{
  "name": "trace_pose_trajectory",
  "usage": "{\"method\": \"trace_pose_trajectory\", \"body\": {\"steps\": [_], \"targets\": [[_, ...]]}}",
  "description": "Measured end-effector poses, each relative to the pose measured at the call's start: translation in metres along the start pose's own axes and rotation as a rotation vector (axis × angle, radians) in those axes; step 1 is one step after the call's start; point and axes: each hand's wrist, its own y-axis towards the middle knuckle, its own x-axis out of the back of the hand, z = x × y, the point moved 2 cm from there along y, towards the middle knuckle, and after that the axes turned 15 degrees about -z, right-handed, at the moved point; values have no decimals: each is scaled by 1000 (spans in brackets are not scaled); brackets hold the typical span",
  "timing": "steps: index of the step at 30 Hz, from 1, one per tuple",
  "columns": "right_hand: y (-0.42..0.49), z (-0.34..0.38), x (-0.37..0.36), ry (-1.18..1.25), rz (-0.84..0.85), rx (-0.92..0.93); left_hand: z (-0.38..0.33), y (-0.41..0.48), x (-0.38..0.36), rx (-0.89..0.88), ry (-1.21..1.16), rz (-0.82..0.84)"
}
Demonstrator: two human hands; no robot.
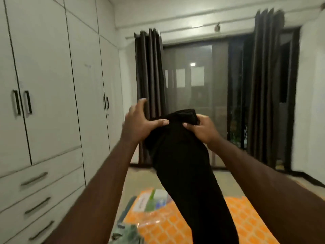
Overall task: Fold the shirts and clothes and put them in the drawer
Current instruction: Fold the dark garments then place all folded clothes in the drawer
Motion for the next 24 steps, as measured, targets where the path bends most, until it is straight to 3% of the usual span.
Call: {"method": "trace_pose_trajectory", "body": {"steps": [3,6,9,15,20,24], "targets": [[45,52,8,130,-54,29,5,12,0,526,-568,122],[80,91,13,183,-58,75,-14,23,-20,716,-878,396],[108,110,25,165,-43,83,-35,62,-32,654,-990,348],[157,151,81,-74,37,159,-85,153,-23,330,-805,249],[164,168,106,103,17,141,-128,184,-18,227,-815,371],[163,161,110,144,-33,156,-142,190,-10,211,-755,186]]}}
